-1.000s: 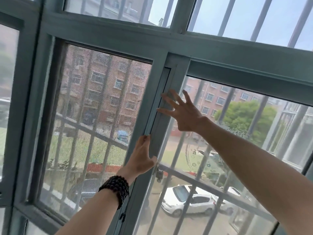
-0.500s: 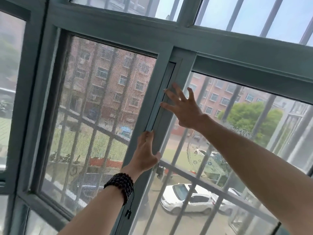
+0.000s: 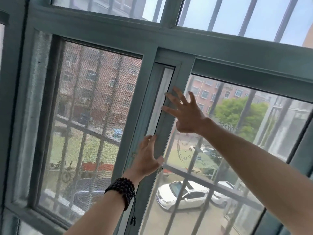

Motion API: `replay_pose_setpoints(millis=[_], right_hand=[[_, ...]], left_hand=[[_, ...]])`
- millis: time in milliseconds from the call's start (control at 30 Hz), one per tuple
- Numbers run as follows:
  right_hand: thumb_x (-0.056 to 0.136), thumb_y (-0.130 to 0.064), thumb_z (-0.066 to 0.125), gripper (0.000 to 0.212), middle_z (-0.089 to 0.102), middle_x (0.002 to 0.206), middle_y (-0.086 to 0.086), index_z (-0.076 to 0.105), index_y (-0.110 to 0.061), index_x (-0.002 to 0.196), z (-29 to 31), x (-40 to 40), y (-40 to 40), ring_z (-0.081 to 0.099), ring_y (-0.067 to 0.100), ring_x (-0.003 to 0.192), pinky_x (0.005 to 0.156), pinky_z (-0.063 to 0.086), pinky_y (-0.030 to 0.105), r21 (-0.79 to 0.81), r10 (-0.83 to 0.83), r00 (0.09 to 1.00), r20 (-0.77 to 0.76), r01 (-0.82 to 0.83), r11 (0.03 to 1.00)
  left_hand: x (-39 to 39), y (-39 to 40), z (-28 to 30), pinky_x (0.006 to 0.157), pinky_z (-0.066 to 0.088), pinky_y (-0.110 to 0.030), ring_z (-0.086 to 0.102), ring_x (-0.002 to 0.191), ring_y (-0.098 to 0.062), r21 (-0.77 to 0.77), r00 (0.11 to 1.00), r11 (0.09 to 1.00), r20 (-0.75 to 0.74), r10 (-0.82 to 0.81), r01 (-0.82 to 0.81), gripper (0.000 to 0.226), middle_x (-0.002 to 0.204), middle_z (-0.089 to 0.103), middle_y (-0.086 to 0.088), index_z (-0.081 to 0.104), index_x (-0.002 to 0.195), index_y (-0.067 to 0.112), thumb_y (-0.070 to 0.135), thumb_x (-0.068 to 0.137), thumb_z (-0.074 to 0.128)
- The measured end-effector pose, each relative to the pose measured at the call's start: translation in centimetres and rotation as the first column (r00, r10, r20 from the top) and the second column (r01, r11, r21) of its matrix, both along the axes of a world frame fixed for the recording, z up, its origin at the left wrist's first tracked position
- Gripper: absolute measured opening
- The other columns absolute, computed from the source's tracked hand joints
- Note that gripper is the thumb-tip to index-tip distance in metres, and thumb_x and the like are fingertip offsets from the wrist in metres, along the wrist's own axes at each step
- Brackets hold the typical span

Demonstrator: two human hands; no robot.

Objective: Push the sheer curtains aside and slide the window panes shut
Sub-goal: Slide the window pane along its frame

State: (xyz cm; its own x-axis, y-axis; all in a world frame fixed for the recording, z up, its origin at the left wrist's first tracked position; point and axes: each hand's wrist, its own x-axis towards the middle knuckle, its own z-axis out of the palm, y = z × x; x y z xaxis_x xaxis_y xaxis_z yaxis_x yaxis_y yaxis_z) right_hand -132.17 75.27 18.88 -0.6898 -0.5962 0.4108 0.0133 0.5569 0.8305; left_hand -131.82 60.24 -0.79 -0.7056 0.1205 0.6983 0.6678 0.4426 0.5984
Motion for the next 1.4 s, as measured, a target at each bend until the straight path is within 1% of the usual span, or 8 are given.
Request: replay_pose_setpoints(millis=[167,367,633,767,1033,1133,1267,1400], right_hand=[[0.090,-0.059,0.046,0.068,0.000,0.171,0.005,0.030,-0.042,0.154,0.1,1.6,2.1,-0.008,0.037,0.155,0.116,0.004,0.071,-0.053,0.034,0.999,0.026,-0.033,0.998],[0.099,-0.057,0.032,0.055,0.005,0.171,0.005,0.038,-0.041,0.151,-0.2,3.2,4.3,-0.007,0.036,0.156,0.117,0.005,0.069,-0.086,0.026,0.999,0.019,-0.024,0.996],[0.099,-0.057,0.030,0.056,0.003,0.171,0.004,0.035,-0.041,0.153,-0.6,5.1,7.6,-0.005,0.036,0.156,0.116,0.006,0.070,-0.085,-0.042,0.999,-0.014,0.041,0.996],[0.096,-0.055,0.029,0.057,0.014,0.169,0.006,0.045,-0.038,0.148,-1.1,5.8,9.3,0.006,0.038,0.156,0.115,0.012,0.072,-0.086,-0.026,0.998,-0.049,0.022,0.996],[0.096,-0.056,0.024,0.059,0.010,0.170,0.005,0.043,-0.038,0.149,-1.5,8.1,12.7,0.005,0.037,0.156,0.115,0.005,0.069,-0.097,-0.110,0.992,-0.060,0.104,0.990],[0.095,-0.056,0.024,0.060,0.013,0.170,0.006,0.046,-0.036,0.147,-1.7,8.9,13.8,0.008,0.038,0.155,0.115,0.008,0.070,-0.106,-0.119,0.990,-0.073,0.111,0.988],[0.096,-0.056,0.025,0.059,0.008,0.170,0.005,0.042,-0.038,0.149,-1.8,10.0,14.9,0.003,0.036,0.156,0.116,0.008,0.071,-0.117,-0.164,0.984,-0.063,0.156,0.981],[0.098,-0.055,0.034,0.054,0.011,0.170,0.005,0.044,-0.038,0.148,-1.8,11.1,16.0,0.005,0.037,0.156,0.116,0.007,0.071,-0.123,-0.191,0.979,-0.077,0.181,0.976]], left_hand=[[0.4,1.3,1.2,0.112,0.030,-0.029,0.031,0.127,-0.014,-0.019,0.999,0.999,-0.023,-0.049,0.048,0.087,0.135,0.033,0.000,0.021,0.157,0.018,0.016,0.083,0.069],[1.3,2.7,1.6,0.114,0.033,-0.030,0.036,0.128,-0.017,-0.032,0.989,0.989,-0.005,-0.148,0.147,0.085,0.135,0.033,-0.001,0.021,0.158,0.015,0.014,0.086,0.068],[2.3,5.0,2.2,0.102,0.049,-0.035,0.047,0.120,-0.016,-0.018,0.960,0.960,0.034,-0.278,0.279,0.080,0.126,0.039,0.004,0.030,0.156,0.013,0.007,0.085,0.066],[2.6,6.5,2.5,0.098,0.052,-0.035,0.050,0.116,-0.015,-0.010,0.940,0.941,0.043,-0.339,0.339,0.078,0.125,0.039,0.007,0.034,0.154,0.014,0.007,0.082,0.066],[3.6,9.8,3.0,0.090,0.053,-0.022,0.054,0.109,-0.005,0.007,0.902,0.902,0.021,-0.432,0.432,0.076,0.125,0.035,0.017,0.037,0.152,0.019,0.011,0.081,0.063],[4.1,11.1,2.9,0.103,0.047,-0.024,0.047,0.123,-0.014,0.003,0.885,0.885,0.034,-0.465,0.465,0.077,0.132,0.033,0.013,0.034,0.153,0.017,0.011,0.082,0.063],[4.4,12.9,3.1,0.116,0.021,-0.038,0.016,0.141,-0.017,-0.185,0.945,0.940,-0.105,-0.310,0.287,0.087,0.151,0.021,0.003,0.024,0.156,0.020,0.024,0.081,0.066],[3.7,13.3,3.2,0.114,0.018,-0.053,0.015,0.148,-0.032,-0.373,0.934,0.926,-0.348,-0.082,-0.058,0.088,0.162,0.019,-0.010,0.028,0.156,0.017,0.051,0.081,0.061]])
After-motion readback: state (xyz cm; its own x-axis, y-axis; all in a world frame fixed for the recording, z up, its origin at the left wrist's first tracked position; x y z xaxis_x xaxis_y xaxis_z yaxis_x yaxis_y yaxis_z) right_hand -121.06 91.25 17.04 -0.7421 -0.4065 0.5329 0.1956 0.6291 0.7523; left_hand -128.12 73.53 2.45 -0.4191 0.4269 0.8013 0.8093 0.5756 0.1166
